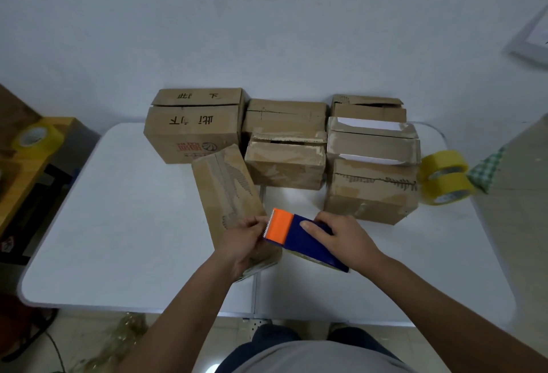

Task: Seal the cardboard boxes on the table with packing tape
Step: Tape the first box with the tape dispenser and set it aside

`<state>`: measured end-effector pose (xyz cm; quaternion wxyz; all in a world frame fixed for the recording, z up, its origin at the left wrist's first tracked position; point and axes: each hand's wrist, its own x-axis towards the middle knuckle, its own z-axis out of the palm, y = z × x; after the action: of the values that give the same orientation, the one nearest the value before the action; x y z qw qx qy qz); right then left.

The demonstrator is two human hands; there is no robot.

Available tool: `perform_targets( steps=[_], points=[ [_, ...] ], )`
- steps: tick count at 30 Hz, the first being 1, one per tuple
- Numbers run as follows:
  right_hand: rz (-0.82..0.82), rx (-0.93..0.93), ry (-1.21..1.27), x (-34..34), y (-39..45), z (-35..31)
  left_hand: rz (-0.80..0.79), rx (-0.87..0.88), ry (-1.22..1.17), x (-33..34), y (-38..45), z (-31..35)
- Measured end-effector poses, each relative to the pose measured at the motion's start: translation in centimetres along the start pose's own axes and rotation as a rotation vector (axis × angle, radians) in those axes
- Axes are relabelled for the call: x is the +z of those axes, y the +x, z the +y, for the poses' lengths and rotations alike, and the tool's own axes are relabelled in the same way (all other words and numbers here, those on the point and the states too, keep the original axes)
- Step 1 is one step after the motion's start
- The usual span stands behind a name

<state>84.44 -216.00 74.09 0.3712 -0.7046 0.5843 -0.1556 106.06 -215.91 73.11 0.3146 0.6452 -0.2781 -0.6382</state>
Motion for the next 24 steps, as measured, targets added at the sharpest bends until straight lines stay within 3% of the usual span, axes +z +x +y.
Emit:
perform_targets(
  steps=[5,17,21,24],
  points=[
    [-0.055,-0.019,-0.063,-0.8,0.8,-0.5,0.105,0.094,0.033,0.6,0.0,-0.5],
    [-0.261,-0.055,-0.246,-2.2,1.4,1.0,0.395,0.139,-0.172,-4.6,-1.3,-3.0],
    [-0.223,-0.041,-0.306,-2.2,1.8,0.7,0.373,0.125,-0.199,-4.2,-2.0,-4.1],
    [-0.178,-0.053,-0.346,-1.9,2.1,0.3,0.460,0.158,-0.229,-3.6,-2.4,-4.7]
  ],
)
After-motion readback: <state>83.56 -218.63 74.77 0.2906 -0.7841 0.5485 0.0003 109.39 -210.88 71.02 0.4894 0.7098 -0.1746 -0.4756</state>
